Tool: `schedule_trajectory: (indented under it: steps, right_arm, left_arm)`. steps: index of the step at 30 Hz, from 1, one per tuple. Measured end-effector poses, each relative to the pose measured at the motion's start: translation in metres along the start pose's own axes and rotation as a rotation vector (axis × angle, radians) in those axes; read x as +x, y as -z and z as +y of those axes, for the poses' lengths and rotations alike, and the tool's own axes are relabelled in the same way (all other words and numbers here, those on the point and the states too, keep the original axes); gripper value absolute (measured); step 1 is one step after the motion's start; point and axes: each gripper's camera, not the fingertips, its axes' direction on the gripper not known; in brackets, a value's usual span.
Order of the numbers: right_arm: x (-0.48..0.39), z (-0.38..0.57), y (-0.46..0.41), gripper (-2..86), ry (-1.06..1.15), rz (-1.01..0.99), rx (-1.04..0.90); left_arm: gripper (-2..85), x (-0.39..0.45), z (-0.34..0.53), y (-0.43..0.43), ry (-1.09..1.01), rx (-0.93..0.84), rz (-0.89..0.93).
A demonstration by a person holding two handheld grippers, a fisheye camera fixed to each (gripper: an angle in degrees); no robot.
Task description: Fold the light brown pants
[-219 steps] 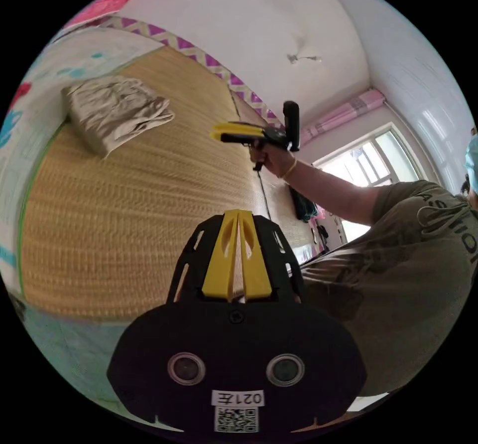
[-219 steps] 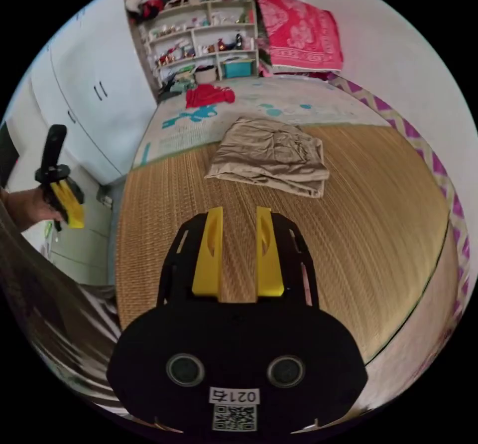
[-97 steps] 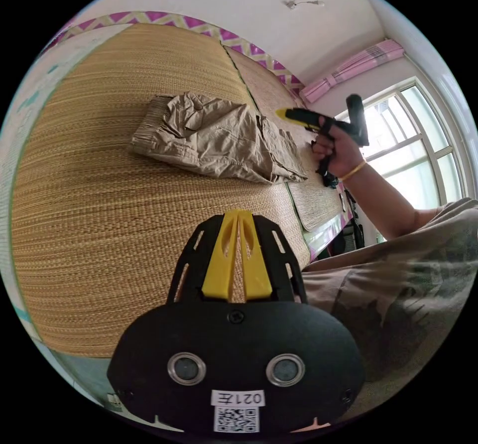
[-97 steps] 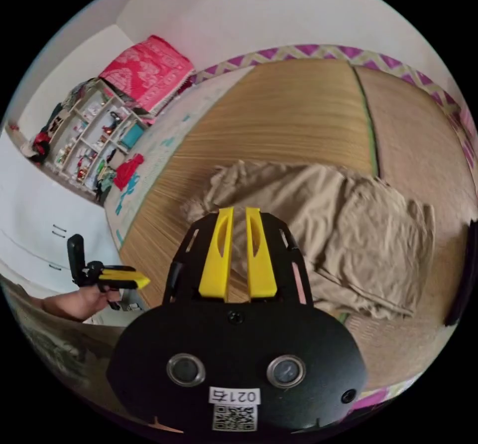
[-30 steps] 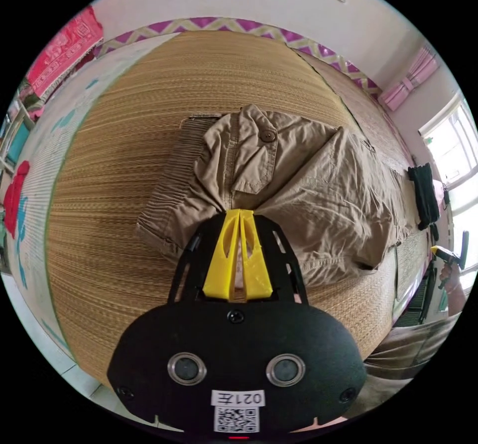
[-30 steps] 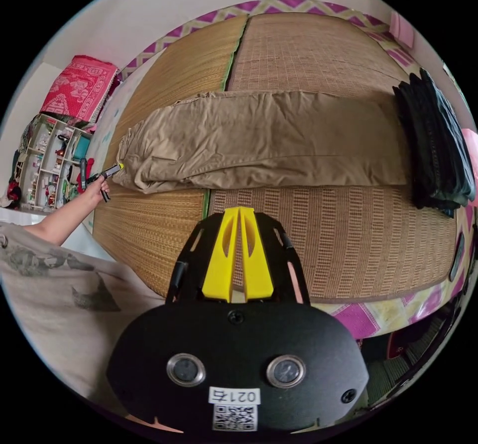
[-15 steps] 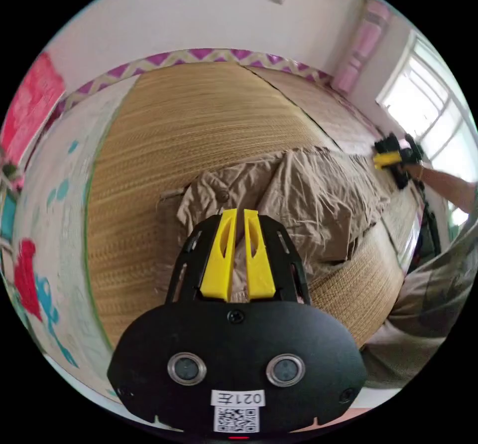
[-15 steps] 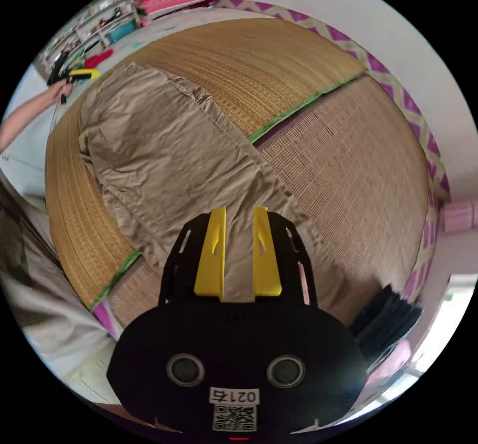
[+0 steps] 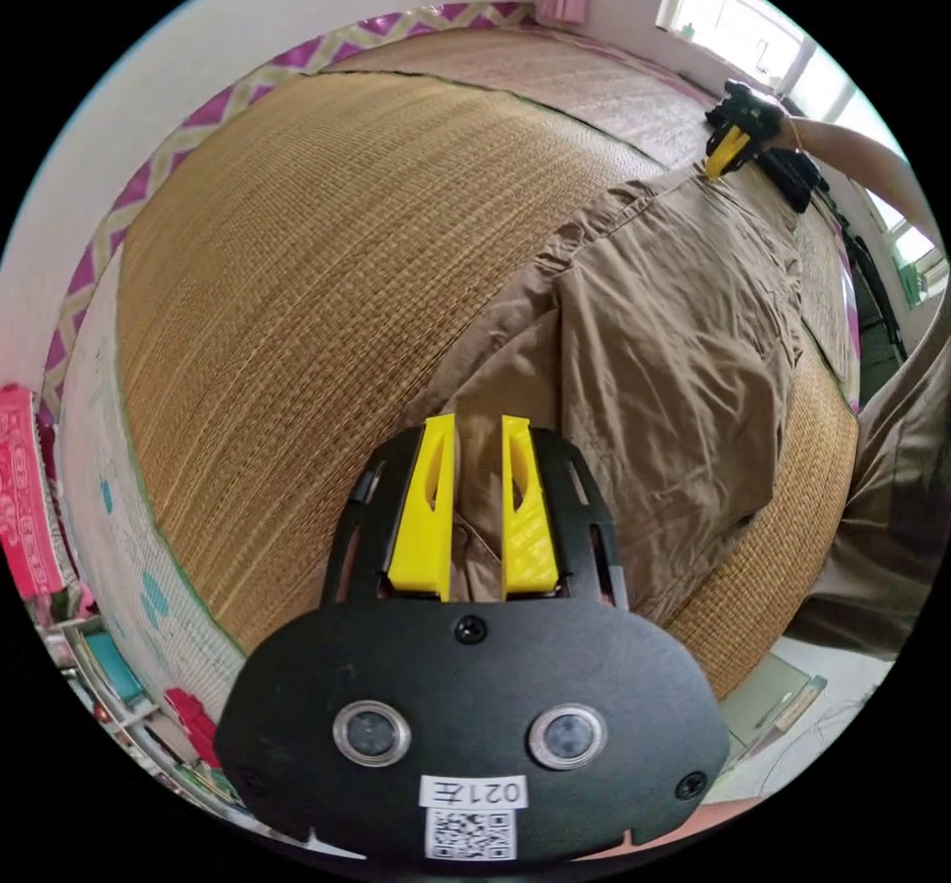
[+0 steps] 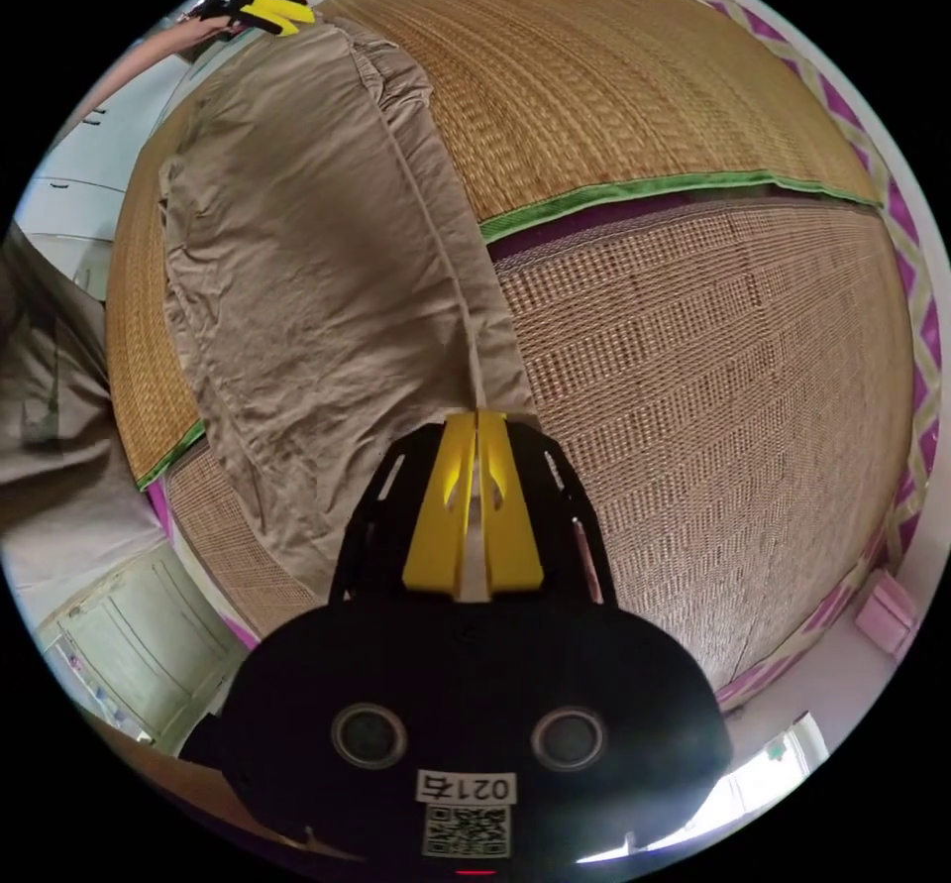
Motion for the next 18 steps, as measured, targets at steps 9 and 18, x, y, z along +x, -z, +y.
schedule_trajectory:
  steps: [9,18]
  right_arm:
    - [0.015,0.022,0.037,-0.9,-0.045,-0.088,0.12]
    - [0.015,0.028,0.047,-0.9,-0.062,-0.05,0.121]
  left_arm:
    - [10.7,-0.039,-0.017,-0.014,0.003,0.028,0.069]
    - [-0.5,-0.044,0.002,-0.013,-0.082,0.012,-0.009]
